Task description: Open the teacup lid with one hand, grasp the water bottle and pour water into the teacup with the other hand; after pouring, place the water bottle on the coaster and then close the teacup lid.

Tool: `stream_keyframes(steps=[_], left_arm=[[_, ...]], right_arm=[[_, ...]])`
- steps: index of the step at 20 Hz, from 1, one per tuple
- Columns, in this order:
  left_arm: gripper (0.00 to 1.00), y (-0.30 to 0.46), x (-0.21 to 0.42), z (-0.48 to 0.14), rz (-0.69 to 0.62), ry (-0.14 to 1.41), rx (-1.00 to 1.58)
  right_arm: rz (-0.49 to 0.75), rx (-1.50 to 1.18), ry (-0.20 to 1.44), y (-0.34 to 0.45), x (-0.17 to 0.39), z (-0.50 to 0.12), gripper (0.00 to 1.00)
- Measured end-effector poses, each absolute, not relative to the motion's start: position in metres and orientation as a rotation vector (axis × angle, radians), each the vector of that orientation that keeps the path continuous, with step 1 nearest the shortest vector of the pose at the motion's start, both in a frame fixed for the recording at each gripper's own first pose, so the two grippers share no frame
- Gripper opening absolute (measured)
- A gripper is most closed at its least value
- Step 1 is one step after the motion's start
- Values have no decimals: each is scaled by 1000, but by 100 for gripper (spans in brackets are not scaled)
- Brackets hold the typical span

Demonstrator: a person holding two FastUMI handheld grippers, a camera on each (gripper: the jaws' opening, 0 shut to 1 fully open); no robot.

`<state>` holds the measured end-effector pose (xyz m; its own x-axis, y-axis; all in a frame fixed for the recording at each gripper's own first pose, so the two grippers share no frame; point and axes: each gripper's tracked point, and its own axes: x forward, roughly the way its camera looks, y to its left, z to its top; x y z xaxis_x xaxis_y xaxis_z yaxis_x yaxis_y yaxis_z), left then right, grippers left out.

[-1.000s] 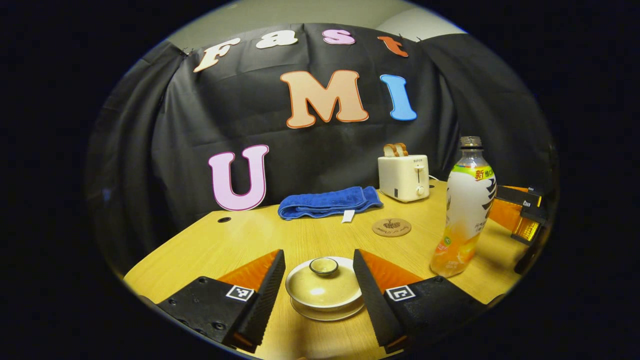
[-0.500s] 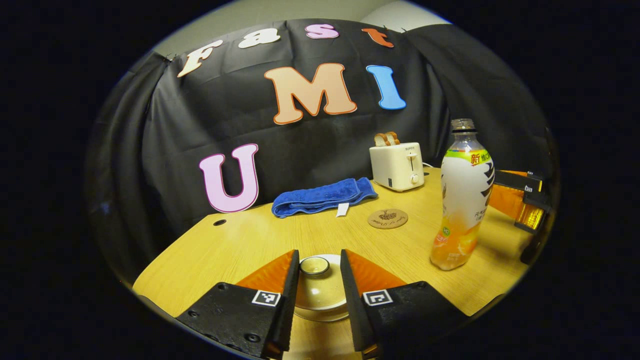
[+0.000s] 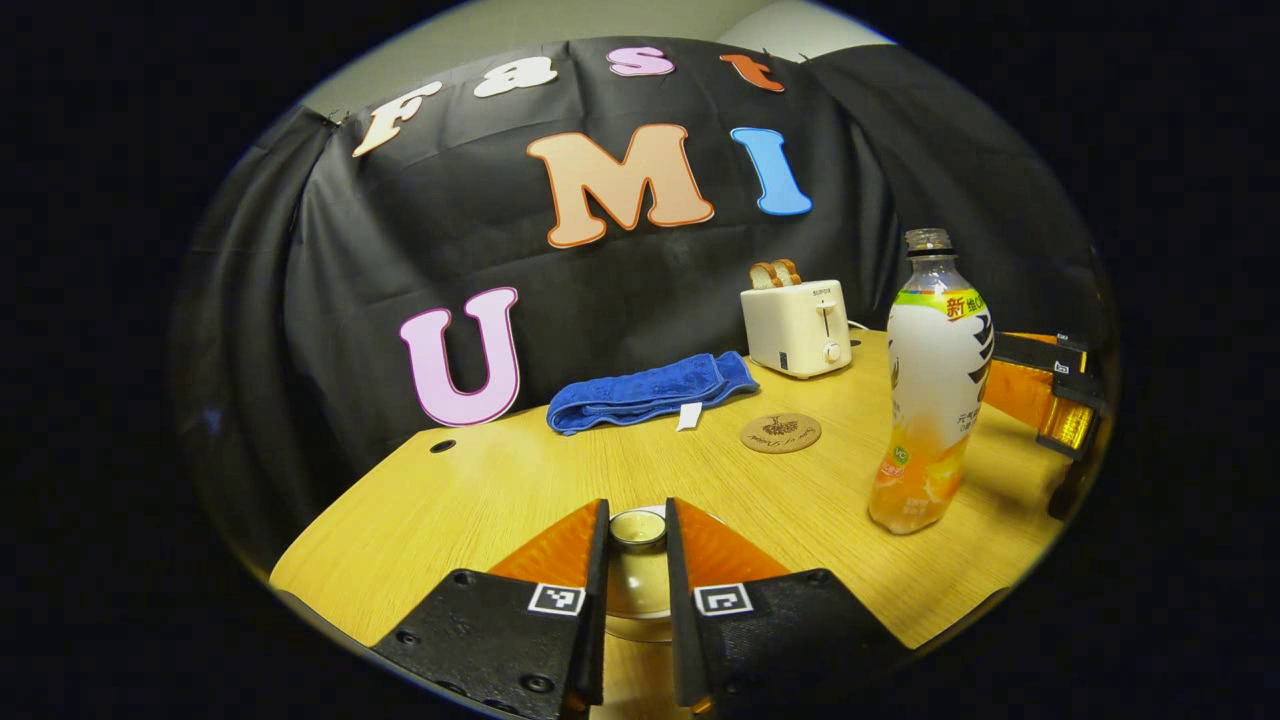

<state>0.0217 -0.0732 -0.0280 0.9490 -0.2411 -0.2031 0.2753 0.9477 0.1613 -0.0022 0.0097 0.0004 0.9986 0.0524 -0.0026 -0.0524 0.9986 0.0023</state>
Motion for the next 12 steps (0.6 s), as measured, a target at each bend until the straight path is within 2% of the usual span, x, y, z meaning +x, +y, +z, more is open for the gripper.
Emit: stream_keyframes(steps=[8,12], left_arm=[[23,-64,24,-13,-227,130,105],[23,-50,24,2,-196,92,91]], right_arm=[[104,6,4,18,-11,1,100],[174,40,9,31,-22,1,99]])
